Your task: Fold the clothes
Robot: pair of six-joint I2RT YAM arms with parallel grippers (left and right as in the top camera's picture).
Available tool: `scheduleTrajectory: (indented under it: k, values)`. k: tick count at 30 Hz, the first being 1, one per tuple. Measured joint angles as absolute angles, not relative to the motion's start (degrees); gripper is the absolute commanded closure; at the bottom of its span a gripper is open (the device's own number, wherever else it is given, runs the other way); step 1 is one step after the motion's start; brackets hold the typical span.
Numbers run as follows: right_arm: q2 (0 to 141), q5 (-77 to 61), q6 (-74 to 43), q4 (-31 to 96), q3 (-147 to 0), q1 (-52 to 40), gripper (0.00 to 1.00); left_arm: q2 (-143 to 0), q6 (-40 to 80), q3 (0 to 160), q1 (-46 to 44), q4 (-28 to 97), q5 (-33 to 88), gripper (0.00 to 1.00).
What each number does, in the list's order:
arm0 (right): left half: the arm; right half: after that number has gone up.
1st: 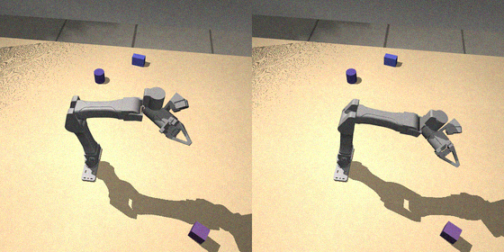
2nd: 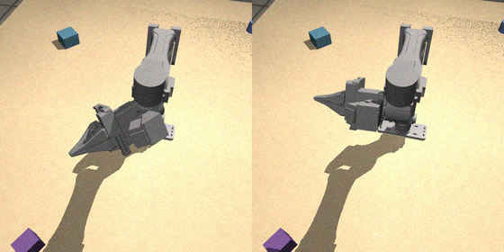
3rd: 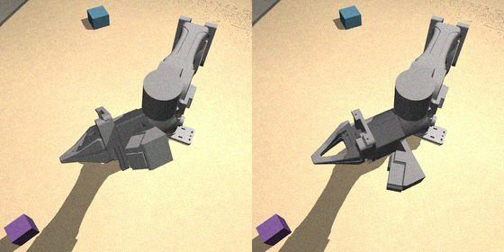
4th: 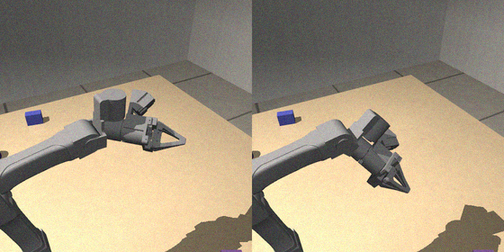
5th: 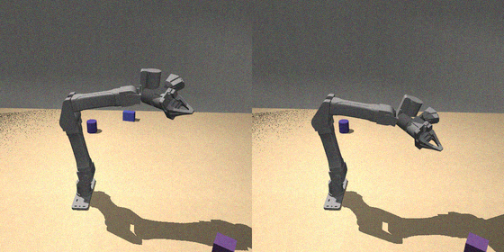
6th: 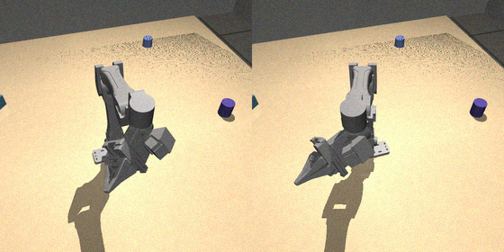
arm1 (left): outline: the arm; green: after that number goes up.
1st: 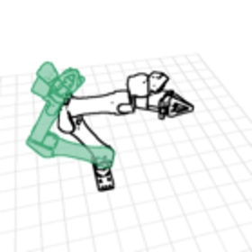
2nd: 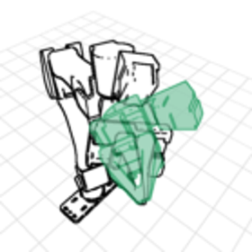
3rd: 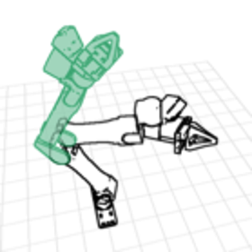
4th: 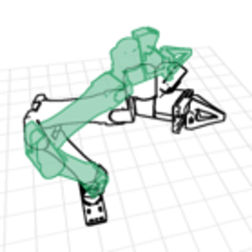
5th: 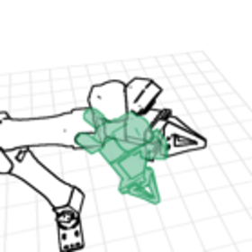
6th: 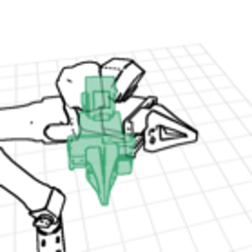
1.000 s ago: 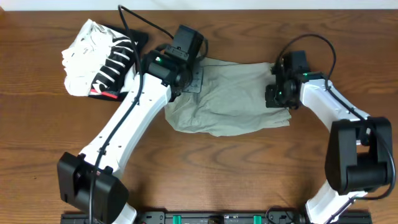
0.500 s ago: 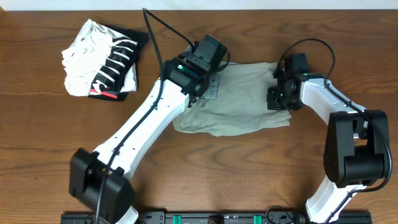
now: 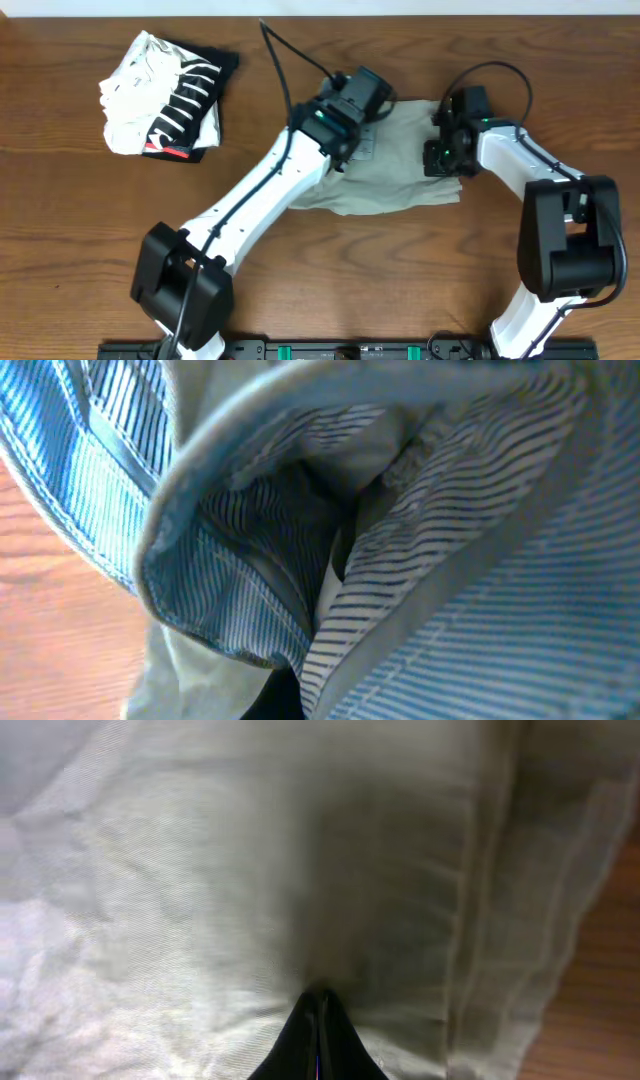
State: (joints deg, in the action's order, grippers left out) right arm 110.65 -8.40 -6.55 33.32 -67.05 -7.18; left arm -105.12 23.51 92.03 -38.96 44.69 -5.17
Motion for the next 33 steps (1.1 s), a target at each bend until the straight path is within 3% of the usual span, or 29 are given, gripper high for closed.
scheduleTrajectory:
  k: [21, 26, 29, 33]
  values:
    - [110.7, -9.2, -7.2, 31.9, -66.8, -12.4, 0.99, -111.7, 24.1, 92.0, -40.9, 38.8, -5.1, 0.93]
    - [110.7, -9.2, -7.2, 32.0, -66.8, -12.4, 0.99, -113.2, 24.2, 92.0, -40.9, 37.1, -4.9, 0.86]
    - [110.7, -9.3, -7.2, 32.0, -66.8, -12.4, 0.99, -113.9, 24.0, 92.0, -41.1, 36.9, -4.7, 0.71]
    - [110.7, -9.4, -7.2, 32.1, -66.8, -12.4, 0.99, -114.4, 24.2, 92.0, -41.3, 35.8, -4.4, 0.71]
